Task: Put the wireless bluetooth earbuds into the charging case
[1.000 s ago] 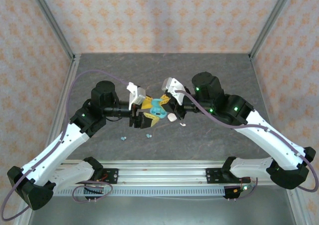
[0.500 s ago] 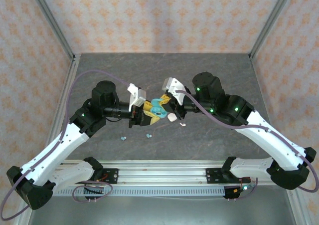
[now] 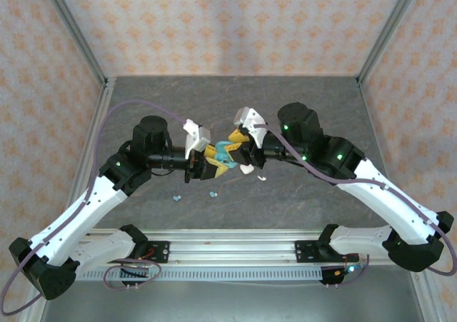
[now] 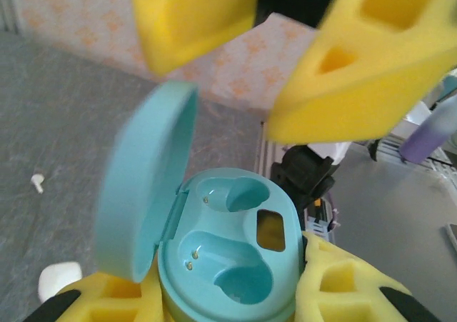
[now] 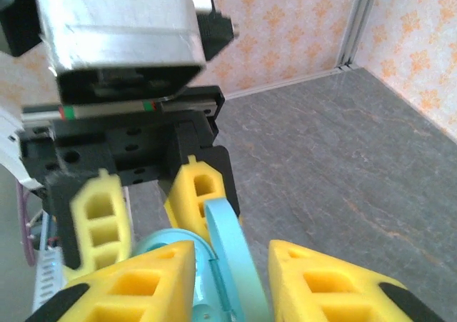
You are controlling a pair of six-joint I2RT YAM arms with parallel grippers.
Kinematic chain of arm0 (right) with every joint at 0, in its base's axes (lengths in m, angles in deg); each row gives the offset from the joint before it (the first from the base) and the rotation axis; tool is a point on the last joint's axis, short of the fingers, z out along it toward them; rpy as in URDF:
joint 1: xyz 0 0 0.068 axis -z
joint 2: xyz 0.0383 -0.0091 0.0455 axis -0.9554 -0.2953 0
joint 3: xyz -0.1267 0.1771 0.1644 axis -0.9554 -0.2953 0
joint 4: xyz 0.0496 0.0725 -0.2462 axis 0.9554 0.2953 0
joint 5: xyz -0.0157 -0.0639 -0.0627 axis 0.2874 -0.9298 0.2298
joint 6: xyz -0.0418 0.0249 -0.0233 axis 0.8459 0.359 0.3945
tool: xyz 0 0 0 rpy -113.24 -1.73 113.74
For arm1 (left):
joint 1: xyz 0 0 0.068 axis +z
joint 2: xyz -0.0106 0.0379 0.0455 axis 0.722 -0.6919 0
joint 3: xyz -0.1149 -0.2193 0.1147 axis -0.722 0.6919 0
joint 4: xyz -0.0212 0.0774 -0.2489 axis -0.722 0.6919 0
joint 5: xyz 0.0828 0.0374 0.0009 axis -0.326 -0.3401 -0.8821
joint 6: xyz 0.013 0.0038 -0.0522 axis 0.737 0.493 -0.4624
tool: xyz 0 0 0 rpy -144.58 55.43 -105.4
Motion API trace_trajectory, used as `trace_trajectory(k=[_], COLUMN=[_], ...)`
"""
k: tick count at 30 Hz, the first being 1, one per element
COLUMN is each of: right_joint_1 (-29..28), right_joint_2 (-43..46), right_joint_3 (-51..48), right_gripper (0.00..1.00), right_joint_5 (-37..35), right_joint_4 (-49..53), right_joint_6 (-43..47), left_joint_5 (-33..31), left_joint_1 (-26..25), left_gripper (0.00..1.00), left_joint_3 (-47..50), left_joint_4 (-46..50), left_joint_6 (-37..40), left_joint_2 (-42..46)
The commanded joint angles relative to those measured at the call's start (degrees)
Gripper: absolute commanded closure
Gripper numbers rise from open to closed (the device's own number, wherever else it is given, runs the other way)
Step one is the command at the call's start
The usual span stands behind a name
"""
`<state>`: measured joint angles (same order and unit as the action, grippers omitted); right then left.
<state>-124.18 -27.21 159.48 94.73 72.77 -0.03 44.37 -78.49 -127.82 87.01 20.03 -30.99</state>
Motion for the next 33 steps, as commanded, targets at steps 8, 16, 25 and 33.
trace_trajectory(k=[8,16,25,33], right_joint_1=[-0.41,-0.44,-13.23,-24.31], right_joint_2=[1.31,4.28,-1.71,-25.18], right_joint_3=[2.15,-9.11,-17.45,-8.58], right_gripper=[0.41,0.57,0.58,0.59], right_joint_5=[-6.68,-14.94,-27.5,-34.06], right_joint_4=[2.84,3.08,0.38,0.75], right_joint_6=[-20.41,-34.09,-40.31,-39.08], left_joint_5=[-8.0,-12.48,-12.61,-14.37], left_joint_1=[7.23,13.03,16.45,16.77], left_gripper=[0.81,0.78,0.78,0.78], left_joint_3=[5.26,4.44,-3.47,-7.82], left_joint_4=[5.06,14.63,15.23,13.63], left_joint_6=[-6.08,-3.1,-6.18,-8.88], left_joint_2=[7.04,9.93,5.21,0.93])
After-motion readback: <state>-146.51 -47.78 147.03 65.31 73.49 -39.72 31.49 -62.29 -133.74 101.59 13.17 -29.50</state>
